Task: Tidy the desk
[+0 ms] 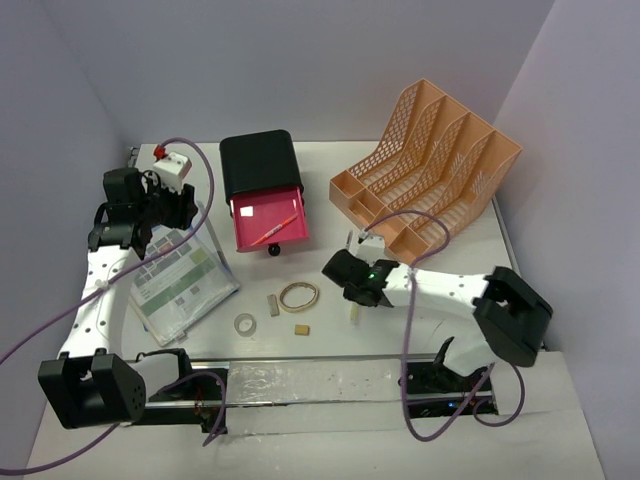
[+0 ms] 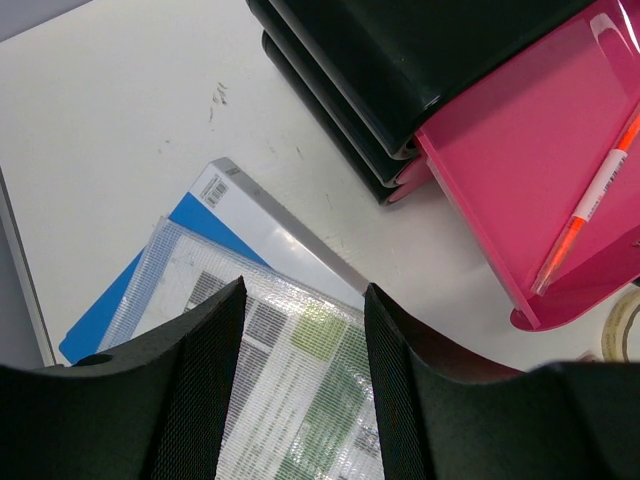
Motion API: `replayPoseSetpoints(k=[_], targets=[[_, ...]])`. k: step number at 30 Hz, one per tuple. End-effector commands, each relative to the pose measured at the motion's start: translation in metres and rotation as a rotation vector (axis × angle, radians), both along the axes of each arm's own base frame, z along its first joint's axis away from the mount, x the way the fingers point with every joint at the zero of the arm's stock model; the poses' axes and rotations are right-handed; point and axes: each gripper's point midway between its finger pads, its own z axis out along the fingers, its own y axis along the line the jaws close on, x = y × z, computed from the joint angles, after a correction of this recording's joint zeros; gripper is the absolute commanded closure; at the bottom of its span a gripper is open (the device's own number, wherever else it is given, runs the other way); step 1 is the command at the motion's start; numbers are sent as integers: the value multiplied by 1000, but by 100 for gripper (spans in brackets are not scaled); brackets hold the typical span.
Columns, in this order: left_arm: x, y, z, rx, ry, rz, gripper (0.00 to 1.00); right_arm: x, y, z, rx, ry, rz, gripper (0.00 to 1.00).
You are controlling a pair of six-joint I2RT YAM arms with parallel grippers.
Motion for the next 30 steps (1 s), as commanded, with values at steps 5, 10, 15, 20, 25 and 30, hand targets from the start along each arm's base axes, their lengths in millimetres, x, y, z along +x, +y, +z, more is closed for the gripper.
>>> replayPoseSetpoints(k=[5, 10, 15, 20, 25, 30], targets=[[4, -6, -3, -44, -13, -17, 43, 71, 67, 210, 477, -562, 35, 100], [1, -4, -5, -40, -15, -5, 43, 100, 124, 274, 729, -707, 59, 100], [-2, -2, -9, -32, -9, 4, 43, 134, 169, 292, 846, -732, -2, 100], [-3, 1, -15, -23, -4, 9, 43, 150, 198, 266, 895, -686, -41, 100], [-1, 1, -19, -30, 1, 3, 42, 161, 214, 229, 876, -628, -75, 94], [-1, 0, -21, -32, 8, -4, 43, 163, 222, 213, 838, -592, -52, 60]])
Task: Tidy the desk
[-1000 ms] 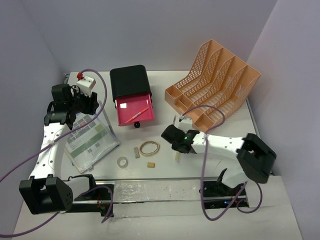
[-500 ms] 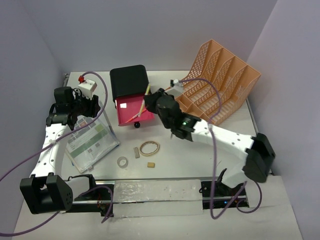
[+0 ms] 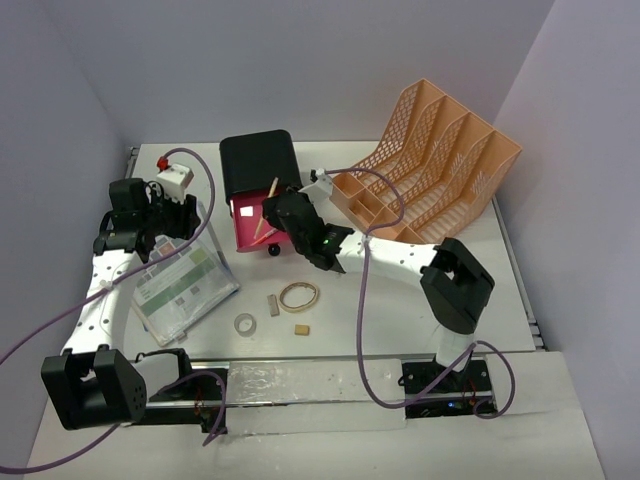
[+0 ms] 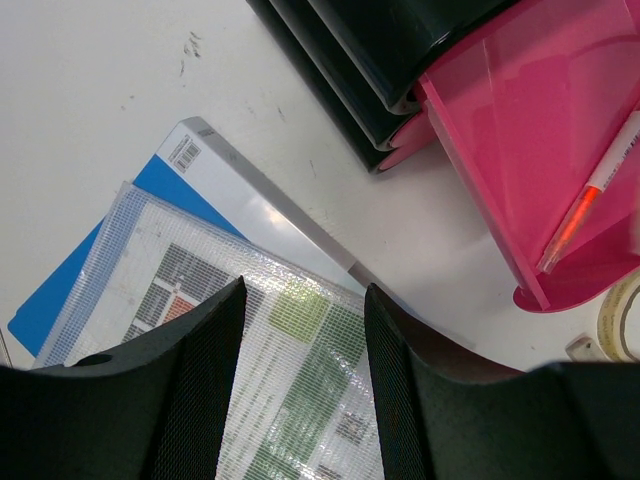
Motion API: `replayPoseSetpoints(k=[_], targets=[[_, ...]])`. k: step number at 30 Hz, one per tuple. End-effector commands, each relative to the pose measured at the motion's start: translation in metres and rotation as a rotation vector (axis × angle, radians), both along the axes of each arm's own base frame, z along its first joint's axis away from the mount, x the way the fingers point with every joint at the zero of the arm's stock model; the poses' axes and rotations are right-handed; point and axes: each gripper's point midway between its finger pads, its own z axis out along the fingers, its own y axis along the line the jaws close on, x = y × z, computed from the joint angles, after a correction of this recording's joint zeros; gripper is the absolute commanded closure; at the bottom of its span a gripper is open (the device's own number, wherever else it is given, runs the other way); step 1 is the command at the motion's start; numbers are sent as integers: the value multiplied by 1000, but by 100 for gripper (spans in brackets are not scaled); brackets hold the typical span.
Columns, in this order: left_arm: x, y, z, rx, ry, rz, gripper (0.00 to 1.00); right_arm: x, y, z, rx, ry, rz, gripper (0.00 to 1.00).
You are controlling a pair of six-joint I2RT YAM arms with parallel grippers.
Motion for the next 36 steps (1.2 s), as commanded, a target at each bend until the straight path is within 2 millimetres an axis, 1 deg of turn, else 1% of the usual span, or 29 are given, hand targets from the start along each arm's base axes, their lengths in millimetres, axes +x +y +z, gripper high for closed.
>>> replayPoseSetpoints(k=[1, 3, 4, 7, 8, 9, 10, 11, 12, 13, 14, 15, 16, 18, 19, 20, 21, 22, 23, 24, 26, 28, 29, 32, 36], targets=[[8, -1, 13, -4, -60, -15, 43, 6, 13, 32, 74, -37, -1, 58], [7, 0, 13, -1, -62, -16, 43, 4, 9, 35, 50, -49, 5, 50], [7, 0, 13, -2, -62, -15, 43, 3, 8, 37, 39, -57, 9, 49], [7, -1, 13, -6, -60, -20, 43, -3, 0, 57, 7, -103, 34, 47], [7, -2, 13, -9, -58, -22, 43, -5, -4, 61, -18, -119, 45, 47], [6, -2, 13, -9, -56, -22, 43, -7, -8, 62, -56, -129, 54, 47], [6, -2, 13, -8, -57, -24, 43, -11, -15, 74, -63, -147, 53, 48], [6, -2, 13, -8, -58, -23, 43, -16, -25, 79, -93, -155, 56, 48], [6, -2, 13, -8, -58, -24, 43, -18, -29, 74, -129, -150, 60, 48], [6, -2, 13, -7, -60, -23, 43, -23, -40, 72, -170, -144, 58, 48], [6, -2, 13, -7, -59, -23, 43, -26, -47, 80, -170, -154, 50, 48], [6, -2, 13, -8, -58, -24, 43, -29, -58, 75, -198, -141, 45, 48], [6, -2, 13, -8, -58, -24, 43, -32, -71, 64, -237, -119, 42, 49], [6, -2, 14, -13, -60, -22, 43, -37, -90, 59, -252, -96, 41, 49], [6, -3, 14, -15, -61, -24, 43, -38, -97, 47, -271, -68, 55, 51], [5, -3, 15, -18, -59, -27, 43, -39, -108, 20, -311, -9, 80, 51], [5, -3, 15, -18, -59, -25, 43, -38, -114, 10, -334, 25, 85, 51], [5, -4, 16, -22, -61, -26, 43, -36, -130, -20, -396, 117, 67, 51], [4, -4, 16, -22, -61, -26, 43, -36, -140, -38, -445, 175, 57, 51], [4, -4, 17, -25, -63, -29, 43, -37, -151, -62, -513, 250, 45, 51], [3, -5, 17, -28, -62, -30, 43, -39, -160, -93, -602, 335, 47, 51], [2, -5, 17, -28, -60, -29, 43, -40, -159, -108, -642, 377, 61, 50], [2, -4, 17, -25, -59, -27, 43, -38, -158, -109, -650, 387, 57, 50], [-1, -2, 17, -11, -60, -21, 43, -39, -167, -129, -723, 443, 25, 50], [-5, 2, 14, 10, -68, -7, 42, -41, -177, -147, -760, 473, -6, 50]])
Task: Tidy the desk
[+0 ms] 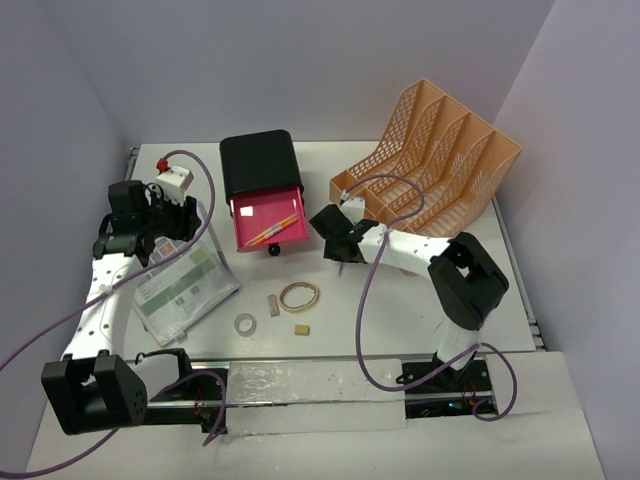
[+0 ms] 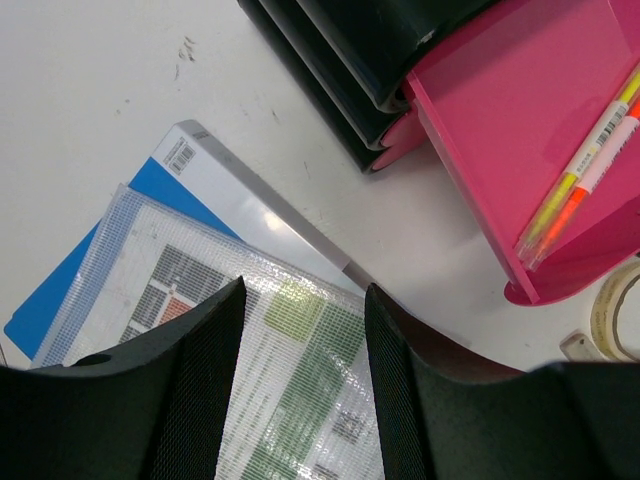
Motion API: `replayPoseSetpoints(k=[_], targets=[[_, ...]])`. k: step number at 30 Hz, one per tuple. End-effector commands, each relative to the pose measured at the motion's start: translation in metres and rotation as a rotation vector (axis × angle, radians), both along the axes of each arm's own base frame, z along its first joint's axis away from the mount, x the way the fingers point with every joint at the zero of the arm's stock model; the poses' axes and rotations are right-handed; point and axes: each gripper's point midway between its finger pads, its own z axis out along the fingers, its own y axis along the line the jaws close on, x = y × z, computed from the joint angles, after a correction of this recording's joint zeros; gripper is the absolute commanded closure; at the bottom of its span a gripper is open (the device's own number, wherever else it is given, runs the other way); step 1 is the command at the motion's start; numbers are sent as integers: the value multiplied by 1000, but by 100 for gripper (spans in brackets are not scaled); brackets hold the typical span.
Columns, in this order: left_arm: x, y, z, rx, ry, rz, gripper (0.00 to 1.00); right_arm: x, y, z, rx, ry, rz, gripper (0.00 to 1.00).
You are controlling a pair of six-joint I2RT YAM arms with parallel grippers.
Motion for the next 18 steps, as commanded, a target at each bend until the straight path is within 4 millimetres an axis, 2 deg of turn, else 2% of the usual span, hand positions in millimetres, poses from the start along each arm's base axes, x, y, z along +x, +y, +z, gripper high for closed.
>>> replayPoseSetpoints(k=[1, 6, 11, 12, 14, 15, 18], targets=[[-2, 4, 11, 20, -57, 8, 42, 8, -6, 7, -36, -31, -39, 50], [-1, 4, 7, 18, -48, 4, 42, 15, -11, -21, -83, 27, -43, 50], [-1, 5, 5, 24, -43, 3, 42, 29, -18, -33, -110, 70, -50, 53], [-1, 5, 5, 28, -46, 4, 42, 30, -19, -35, -113, 74, -53, 57], [-2, 7, 4, 37, -50, 7, 42, 31, -18, -35, -107, 75, -48, 76], [-2, 7, 4, 38, -51, 7, 42, 30, -18, -34, -103, 73, -49, 78], [-2, 8, 3, 43, -51, 12, 42, 20, -17, -38, -65, 89, -32, 100]])
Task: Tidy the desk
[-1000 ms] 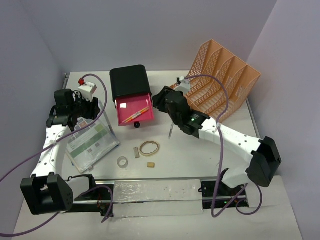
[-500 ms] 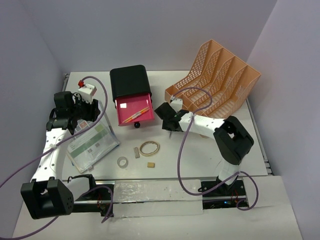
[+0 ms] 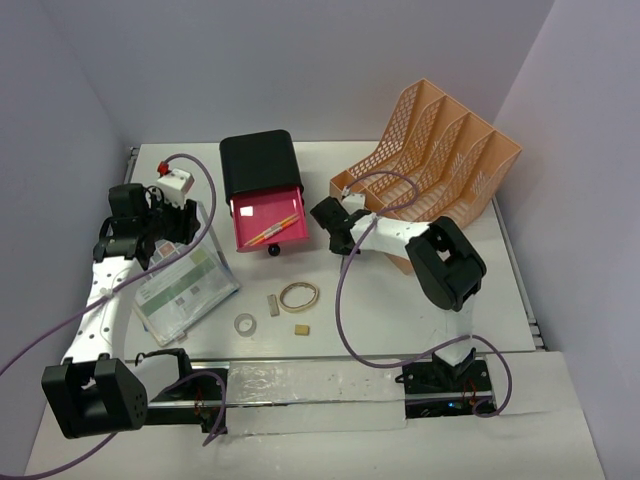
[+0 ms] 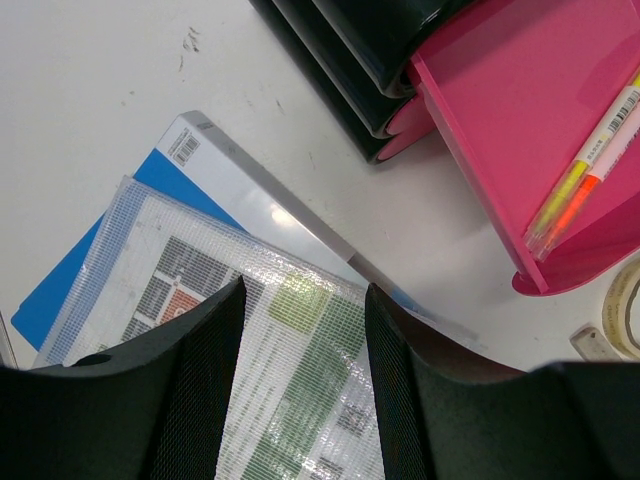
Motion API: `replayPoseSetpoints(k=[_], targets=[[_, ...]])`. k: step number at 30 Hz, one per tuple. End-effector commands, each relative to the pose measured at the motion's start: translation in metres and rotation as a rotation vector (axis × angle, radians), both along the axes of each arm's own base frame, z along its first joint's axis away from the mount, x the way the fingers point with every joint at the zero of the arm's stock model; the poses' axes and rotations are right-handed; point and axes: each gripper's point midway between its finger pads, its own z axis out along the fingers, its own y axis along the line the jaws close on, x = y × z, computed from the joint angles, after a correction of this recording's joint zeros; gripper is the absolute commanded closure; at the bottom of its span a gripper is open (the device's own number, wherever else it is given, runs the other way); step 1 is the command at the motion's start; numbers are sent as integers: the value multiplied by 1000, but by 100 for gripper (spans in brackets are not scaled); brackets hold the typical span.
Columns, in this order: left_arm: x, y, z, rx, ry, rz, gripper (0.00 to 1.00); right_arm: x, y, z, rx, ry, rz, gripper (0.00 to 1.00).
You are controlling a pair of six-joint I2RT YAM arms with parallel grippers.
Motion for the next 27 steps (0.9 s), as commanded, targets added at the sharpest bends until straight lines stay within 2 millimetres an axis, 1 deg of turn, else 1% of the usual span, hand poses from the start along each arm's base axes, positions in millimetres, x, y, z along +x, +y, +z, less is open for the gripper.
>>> replayPoseSetpoints(k=[1, 5, 7, 9, 12, 13, 15, 16, 17, 18, 19, 20, 21, 22, 23, 24, 26, 27], targets=[[4, 5, 7, 20, -48, 7, 42, -10, 0, 0, 32, 15, 17, 100], [5, 5, 6, 17, -44, 11, 42, -15, -1, 26, 105, -48, 9, 100], [4, 4, 4, 16, -41, 7, 42, -17, 5, 59, 209, -134, 27, 100], [2, 6, 2, 20, -38, 13, 42, -19, 6, 70, 249, -171, 36, 100], [-3, 10, -5, 33, -28, 33, 41, -18, 13, 129, 390, -334, 40, 100], [-5, 11, -8, 39, -24, 40, 41, -18, 15, 153, 443, -392, 46, 100], [-7, 15, -15, 53, -19, 57, 41, -16, 23, 173, 496, -442, 54, 100], [-9, 18, -21, 64, -11, 74, 41, -16, 32, 196, 552, -491, 68, 100], [-11, 20, -26, 68, -2, 83, 41, -19, 41, 211, 590, -518, 87, 100], [-10, 22, -26, 73, -4, 96, 41, -17, 44, 222, 622, -547, 85, 100], [-11, 25, -30, 75, 1, 107, 41, -18, 55, 234, 662, -576, 96, 100], [-14, 26, -39, 75, 16, 118, 41, -25, 83, 254, 751, -617, 141, 100], [-14, 26, -40, 73, 15, 121, 41, -22, 95, 263, 798, -647, 153, 100], [-15, 26, -43, 73, 20, 122, 41, -24, 104, 277, 851, -672, 162, 100], [-16, 26, -46, 70, 28, 123, 41, -23, 120, 285, 918, -670, 167, 100], [-17, 26, -48, 70, 32, 123, 41, -18, 133, 277, 942, -649, 165, 100], [-18, 27, -50, 71, 39, 128, 41, -13, 151, 286, 1028, -642, 151, 100], [-18, 27, -51, 70, 40, 131, 41, -7, 158, 278, 1040, -632, 136, 100]])
